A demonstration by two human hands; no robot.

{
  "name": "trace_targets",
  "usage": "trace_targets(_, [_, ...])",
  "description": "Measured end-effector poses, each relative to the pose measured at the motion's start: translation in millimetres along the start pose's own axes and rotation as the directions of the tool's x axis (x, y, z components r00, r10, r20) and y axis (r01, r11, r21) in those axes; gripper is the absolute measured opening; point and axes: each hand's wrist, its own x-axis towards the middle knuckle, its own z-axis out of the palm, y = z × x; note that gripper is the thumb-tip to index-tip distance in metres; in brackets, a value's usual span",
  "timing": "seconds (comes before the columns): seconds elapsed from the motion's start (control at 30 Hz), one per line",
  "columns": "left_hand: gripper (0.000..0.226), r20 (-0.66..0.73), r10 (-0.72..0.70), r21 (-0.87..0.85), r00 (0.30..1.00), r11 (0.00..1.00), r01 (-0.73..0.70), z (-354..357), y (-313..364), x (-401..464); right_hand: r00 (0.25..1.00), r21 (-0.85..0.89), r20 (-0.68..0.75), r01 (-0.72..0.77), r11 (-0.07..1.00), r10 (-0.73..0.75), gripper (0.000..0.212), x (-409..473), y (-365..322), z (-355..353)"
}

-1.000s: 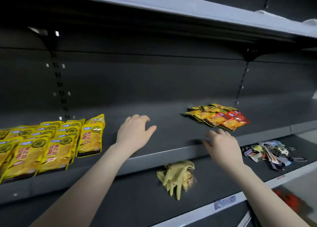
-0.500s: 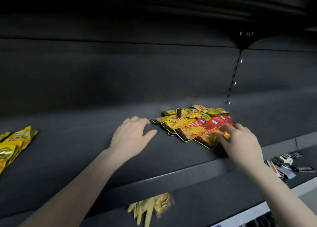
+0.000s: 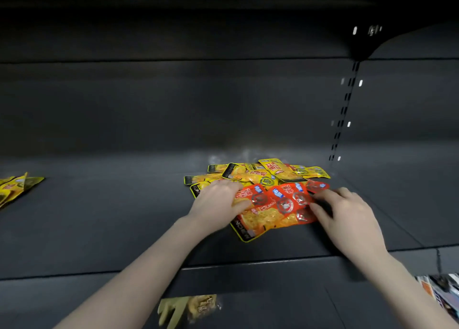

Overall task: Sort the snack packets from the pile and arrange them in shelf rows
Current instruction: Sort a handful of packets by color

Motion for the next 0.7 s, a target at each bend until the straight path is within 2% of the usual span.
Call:
trace_targets(0.2, [0.068, 0.008, -0.168, 0.02, 0.986, 0.986, 0.168, 6, 6, -4, 0.996, 0.064, 0.022, 0.084, 0.994, -0.086, 0.02, 2, 6, 2])
trace_targets(0.3, [0.066, 0.043, -0.236, -0.015, 0.971, 0.971, 0.237, 3, 8, -9, 0.994, 0.115, 0.034, 0.102, 0.988, -0.106, 0.019, 5, -1, 0])
trace_targets(0.43, [0.061, 0.041, -0.279, -0.102, 0.959, 0.954, 0.282, -3, 7, -20, 0.984, 0.157, 0.13, 0.101, 0.982, -0.122, 0.025, 10, -19, -10])
trace_targets(0.53, [0.061, 0.017, -0.319, -0.168, 0.948, 0.933, 0.317, -6, 4, -28, 0.975, 0.099, 0.222, -0.039, 0.994, 0.016, 0.037, 10, -38, -20])
trace_targets(0.6, [0.063, 0.0, -0.344, -0.207, 0.939, 0.919, 0.337, -8, 3, -32, 0.941, 0.012, 0.311, -0.143, 0.99, 0.132, 0.048, 10, -51, -25])
trace_targets(0.7, [0.059, -0.03, -0.365, -0.255, 0.93, 0.903, 0.346, -10, 1, -37, 0.892, -0.098, 0.399, -0.189, 0.977, 0.212, 0.062, 7, -69, -25])
